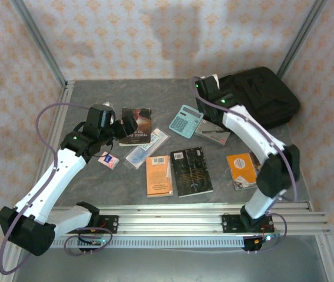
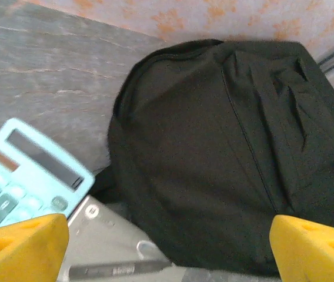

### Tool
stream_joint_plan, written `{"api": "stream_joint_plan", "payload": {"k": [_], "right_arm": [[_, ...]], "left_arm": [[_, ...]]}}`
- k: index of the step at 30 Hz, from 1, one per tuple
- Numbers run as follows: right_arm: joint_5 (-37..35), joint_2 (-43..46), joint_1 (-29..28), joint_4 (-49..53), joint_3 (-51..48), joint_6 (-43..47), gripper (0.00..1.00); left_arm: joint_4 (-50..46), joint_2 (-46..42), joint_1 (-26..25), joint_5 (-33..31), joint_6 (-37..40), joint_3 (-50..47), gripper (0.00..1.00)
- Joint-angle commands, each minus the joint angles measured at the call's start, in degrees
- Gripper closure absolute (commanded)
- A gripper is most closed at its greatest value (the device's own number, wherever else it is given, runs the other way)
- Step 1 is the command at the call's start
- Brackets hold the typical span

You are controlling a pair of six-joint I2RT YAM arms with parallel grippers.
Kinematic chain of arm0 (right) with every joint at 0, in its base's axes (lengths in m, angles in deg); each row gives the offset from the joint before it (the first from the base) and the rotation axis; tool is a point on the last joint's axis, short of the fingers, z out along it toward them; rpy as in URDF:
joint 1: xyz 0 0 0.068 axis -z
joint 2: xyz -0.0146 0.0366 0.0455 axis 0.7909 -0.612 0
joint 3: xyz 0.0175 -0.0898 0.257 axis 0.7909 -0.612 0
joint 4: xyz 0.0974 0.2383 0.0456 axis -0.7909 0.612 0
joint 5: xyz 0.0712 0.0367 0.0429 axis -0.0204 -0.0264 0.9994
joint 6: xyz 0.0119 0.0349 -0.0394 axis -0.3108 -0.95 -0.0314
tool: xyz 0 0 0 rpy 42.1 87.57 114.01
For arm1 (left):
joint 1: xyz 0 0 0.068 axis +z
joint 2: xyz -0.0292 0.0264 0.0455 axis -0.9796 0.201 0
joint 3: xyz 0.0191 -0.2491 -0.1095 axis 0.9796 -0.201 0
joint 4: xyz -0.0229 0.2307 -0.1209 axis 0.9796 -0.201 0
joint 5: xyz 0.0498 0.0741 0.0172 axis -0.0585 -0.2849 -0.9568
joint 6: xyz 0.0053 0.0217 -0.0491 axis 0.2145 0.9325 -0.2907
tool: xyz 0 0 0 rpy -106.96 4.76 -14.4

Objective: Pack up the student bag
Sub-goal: Move the card holder to the top-right of the table.

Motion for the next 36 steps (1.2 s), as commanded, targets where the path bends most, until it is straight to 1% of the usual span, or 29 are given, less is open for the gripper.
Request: {"api": "stream_joint_plan", "payload": {"k": [1, 3, 6, 9, 14, 16, 18, 21, 25, 27, 28, 30, 32, 34, 36], "right_arm": [[-0.63, -8.19, 1.83, 2.05, 7.12, 0.26, 0.12], [1.25, -13.60, 2.47, 4.26, 12.22, 0.71, 0.15], [3.94, -20.29, 3.70, 7.45, 18.78, 0.51, 0.25], [5.59, -24.44, 4.44, 8.28, 22.00, 0.19, 0.37], [5.95, -29.02, 4.82, 9.74, 24.93, 0.10, 0.73], [4.98, -29.15, 5.02, 9.32, 24.63, 0.16, 0.88], [4.39, -28.24, 5.36, 8.67, 23.76, 0.26, 0.99], [3.08, -24.79, 5.91, 6.88, 21.43, 0.46, 1.00], [2.28, -16.77, 5.97, 2.27, 16.60, 2.13, 1.00], [4.10, -12.16, 5.99, 0.23, 13.98, 2.80, 1.00], [6.27, -9.22, 5.90, -1.40, 11.77, 3.61, 1.00], [5.88, -4.41, 5.04, -4.09, 8.35, 3.85, 1.00], [5.71, -0.55, 3.83, -3.11, 7.08, 3.94, 1.00], [9.04, 2.69, 2.93, -0.16, 6.17, 3.53, 1.00], [8.51, 4.94, 1.08, 3.15, 5.79, 2.02, 1.00]], "left_arm": [[-0.50, -1.39, -0.38, -0.17, 1.27, 1.19, 0.11], [-0.68, -1.49, -0.43, -0.24, 1.50, 1.45, 0.11], [-0.69, -1.57, -0.38, -0.21, 1.51, 1.42, 0.10], [-0.45, -1.57, -0.29, 0.23, 1.50, 1.46, 0.10], [-0.55, -1.05, -0.11, 0.84, 1.35, 1.73, 0.10], [-0.42, -1.04, -0.02, 0.94, 1.16, 1.72, 0.10], [-0.52, -0.87, 0.06, 0.83, 1.07, 1.72, 0.10], [-0.49, -0.78, 0.15, 0.85, 0.98, 1.72, 0.10], [-0.33, -0.78, 0.48, 0.76, 0.72, 1.49, 0.11], [-0.35, -0.77, 0.64, 0.74, 0.55, 1.38, 0.10], [-0.37, -0.87, 0.59, 0.68, 0.54, 1.42, 0.10], [-0.40, -0.99, 0.59, 0.59, 0.54, 1.30, 0.10], [-0.41, -1.04, 0.67, 0.50, 0.45, 1.29, 0.10], [-0.35, -1.07, 0.67, 0.50, 0.46, 1.36, 0.10], [-0.41, -1.14, 0.66, 0.41, 0.61, 1.38, 0.10]]}}
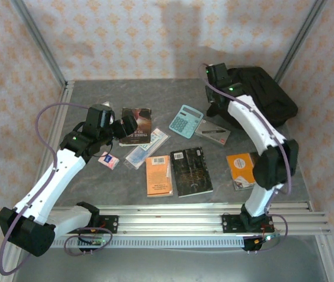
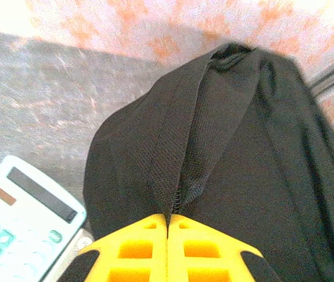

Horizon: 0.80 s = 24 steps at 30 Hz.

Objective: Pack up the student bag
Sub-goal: Move the card holder to the top-right of the table.

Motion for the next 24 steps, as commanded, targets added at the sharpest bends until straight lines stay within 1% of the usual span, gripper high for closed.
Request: {"api": "stream_joint_plan", "payload": {"k": [1, 4, 6, 9, 12, 13, 15, 17, 18, 19, 20, 21, 24], "right_arm": [[1.21, 5.05, -4.28, 3.42, -0.90, -1.86, 1.00], [0.34, 8.00, -8.15, 6.82, -1.98, -5.17, 1.00], [2.01, 9.42, -10.20, 8.44, -2.65, -9.92, 1.00], [6.29, 9.48, -13.18, 8.94, -4.39, -18.53, 1.00], [14.20, 6.58, -16.16, 7.47, -5.19, -26.18, 1.00], [17.92, 5.39, -17.13, 5.73, -5.69, -27.96, 0.99], [24.02, 3.38, -18.92, 1.80, -6.84, -30.17, 0.85], [25.34, 2.02, -19.90, 0.69, -6.49, -33.20, 0.59], [25.18, 2.54, -19.92, 0.07, -6.85, -34.37, 0.50], [23.21, 4.00, -19.93, -0.50, -7.50, -35.10, 0.39], [20.29, 5.96, -19.86, -0.79, -8.30, -35.29, 0.32], [17.42, 7.74, -19.86, -0.56, -8.77, -35.04, 0.30], [7.50, 14.02, -18.46, 1.45, -11.38, -35.51, 0.31]], "left_arm": [[-0.40, -1.00, 0.50, 0.08, 0.23, 1.27, 0.10], [-0.73, -1.04, 0.46, -0.35, 0.49, 1.48, 0.10], [-0.83, -1.21, 0.46, -0.79, 0.52, 1.54, 0.10], [-0.83, -1.35, 0.50, -1.31, 0.58, 1.53, 0.10], [-1.18, -1.24, 0.46, -1.99, 0.75, 1.66, 0.10], [-1.36, -1.28, 0.46, -2.32, 0.89, 1.71, 0.11], [-1.62, -1.39, 0.46, -3.09, 1.10, 1.74, 0.10], [-1.71, -1.62, 0.46, -3.73, 1.35, 1.73, 0.10], [-1.92, -1.65, 0.46, -4.06, 1.46, 1.66, 0.10], [-2.11, -1.65, 0.46, -4.50, 1.63, 1.79, 0.10], [-2.19, -1.74, 0.39, -4.64, 1.72, 1.79, 0.10], [-2.09, -1.75, 0.37, -4.60, 1.86, 1.79, 0.11], [-1.73, -1.59, 0.05, -3.70, 2.20, 2.03, 0.11]]}}
